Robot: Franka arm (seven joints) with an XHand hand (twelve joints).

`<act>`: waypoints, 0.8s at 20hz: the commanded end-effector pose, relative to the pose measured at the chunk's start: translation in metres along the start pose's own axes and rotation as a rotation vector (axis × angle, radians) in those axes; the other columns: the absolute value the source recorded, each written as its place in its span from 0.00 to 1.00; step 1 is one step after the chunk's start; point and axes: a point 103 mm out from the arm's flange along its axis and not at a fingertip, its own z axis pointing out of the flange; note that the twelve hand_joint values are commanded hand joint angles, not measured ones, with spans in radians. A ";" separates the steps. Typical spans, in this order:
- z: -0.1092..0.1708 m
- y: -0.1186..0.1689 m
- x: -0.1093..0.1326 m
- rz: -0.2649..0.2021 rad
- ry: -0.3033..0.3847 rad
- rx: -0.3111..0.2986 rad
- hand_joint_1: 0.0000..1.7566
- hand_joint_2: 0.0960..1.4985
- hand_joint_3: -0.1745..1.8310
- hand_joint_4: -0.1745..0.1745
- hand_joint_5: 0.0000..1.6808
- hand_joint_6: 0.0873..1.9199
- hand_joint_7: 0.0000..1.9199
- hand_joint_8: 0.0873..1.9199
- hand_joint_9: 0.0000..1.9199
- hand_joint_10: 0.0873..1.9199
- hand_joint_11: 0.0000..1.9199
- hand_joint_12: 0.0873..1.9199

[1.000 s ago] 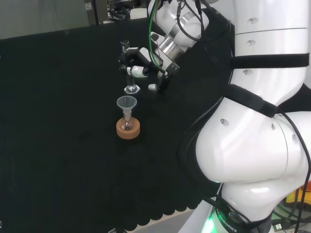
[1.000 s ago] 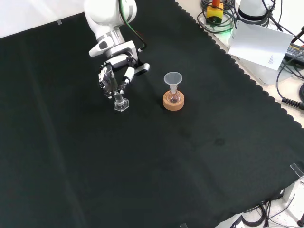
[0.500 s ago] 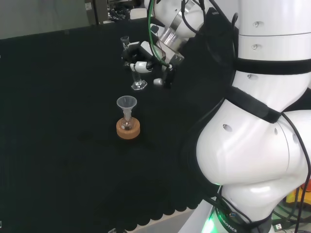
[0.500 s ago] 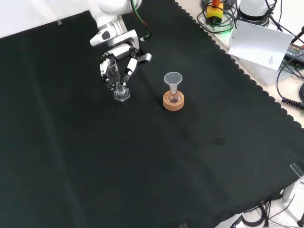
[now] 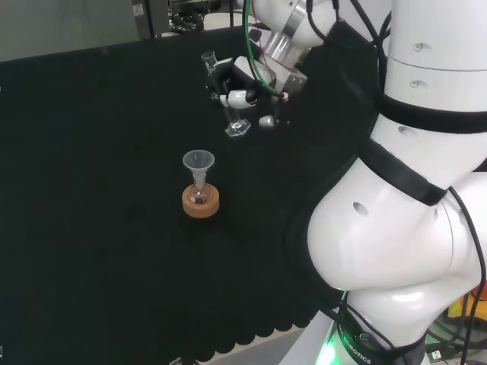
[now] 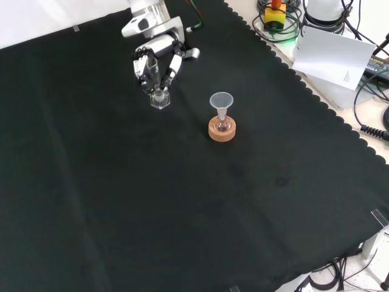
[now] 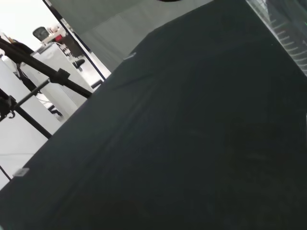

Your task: Pick up the graduated cylinder.

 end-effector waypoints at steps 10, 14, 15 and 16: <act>-0.043 -0.098 0.006 0.047 -0.139 0.145 0.72 0.73 0.09 0.00 0.57 0.52 0.52 0.51 0.72 0.04 0.63 0.39; -0.048 -0.115 0.016 0.042 -0.177 0.205 0.72 0.73 0.09 0.00 0.57 0.52 0.52 0.51 0.72 0.03 0.63 0.39; -0.048 -0.118 0.018 0.040 -0.184 0.220 0.72 0.73 0.09 0.00 0.57 0.51 0.52 0.51 0.72 0.03 0.63 0.39; -0.048 -0.122 0.020 0.039 -0.196 0.235 0.72 0.73 0.09 0.00 0.57 0.51 0.52 0.51 0.72 0.03 0.63 0.39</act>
